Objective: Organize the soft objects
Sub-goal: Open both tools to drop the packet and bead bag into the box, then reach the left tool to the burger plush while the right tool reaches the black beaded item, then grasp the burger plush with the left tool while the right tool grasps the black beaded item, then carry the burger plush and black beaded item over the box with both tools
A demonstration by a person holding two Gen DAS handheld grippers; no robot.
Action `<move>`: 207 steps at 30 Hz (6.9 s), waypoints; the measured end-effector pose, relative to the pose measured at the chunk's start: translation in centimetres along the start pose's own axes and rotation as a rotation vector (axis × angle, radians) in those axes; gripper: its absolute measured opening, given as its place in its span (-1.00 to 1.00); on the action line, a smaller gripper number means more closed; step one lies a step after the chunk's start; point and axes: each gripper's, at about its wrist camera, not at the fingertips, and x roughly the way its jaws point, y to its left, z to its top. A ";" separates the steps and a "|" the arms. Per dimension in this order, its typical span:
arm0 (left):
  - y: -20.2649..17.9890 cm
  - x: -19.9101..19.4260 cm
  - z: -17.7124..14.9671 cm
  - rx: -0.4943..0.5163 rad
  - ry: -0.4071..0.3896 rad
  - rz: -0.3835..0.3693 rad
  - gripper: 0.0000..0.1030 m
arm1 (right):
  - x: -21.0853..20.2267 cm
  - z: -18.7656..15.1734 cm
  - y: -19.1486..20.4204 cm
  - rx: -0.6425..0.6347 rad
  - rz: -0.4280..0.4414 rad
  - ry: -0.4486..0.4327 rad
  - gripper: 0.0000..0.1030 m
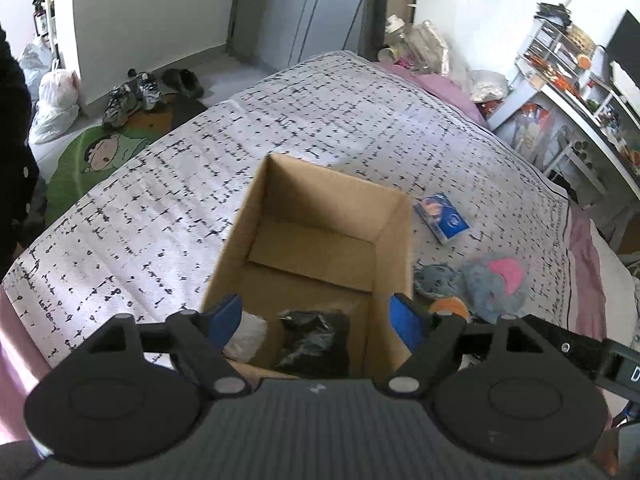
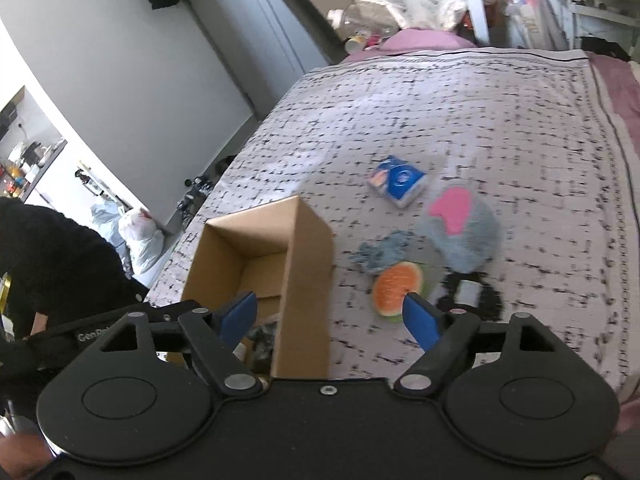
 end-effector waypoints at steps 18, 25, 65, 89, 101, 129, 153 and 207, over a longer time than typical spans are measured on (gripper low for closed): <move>-6.1 -1.6 -1.4 0.091 0.006 -0.016 0.66 | -3.3 -0.8 -6.5 0.087 0.009 -0.043 0.72; -8.3 -1.3 -1.9 0.109 0.010 -0.018 0.66 | -2.9 -1.1 -8.8 0.128 0.014 -0.055 0.71; -16.3 8.4 -3.3 0.187 0.078 0.026 0.61 | 2.5 -1.0 -17.9 0.416 0.091 0.049 0.52; -16.1 15.8 -3.8 0.190 0.198 0.020 0.20 | 6.6 -0.5 -19.0 0.437 0.099 0.145 0.19; -15.6 15.7 -3.7 0.152 0.208 -0.052 -0.10 | 8.1 -0.2 -17.4 0.366 0.089 0.157 0.16; -13.6 10.3 -2.9 0.146 0.145 -0.097 -0.10 | 10.3 -0.3 -13.0 0.122 -0.035 0.152 -0.34; -11.2 2.5 -3.5 0.145 0.063 -0.122 -0.10 | 1.2 0.0 -9.8 0.136 -0.020 0.025 -0.47; 1.4 -1.2 -0.1 -0.031 -0.023 -0.133 -0.10 | -0.9 1.1 3.8 -0.019 0.028 -0.035 -0.45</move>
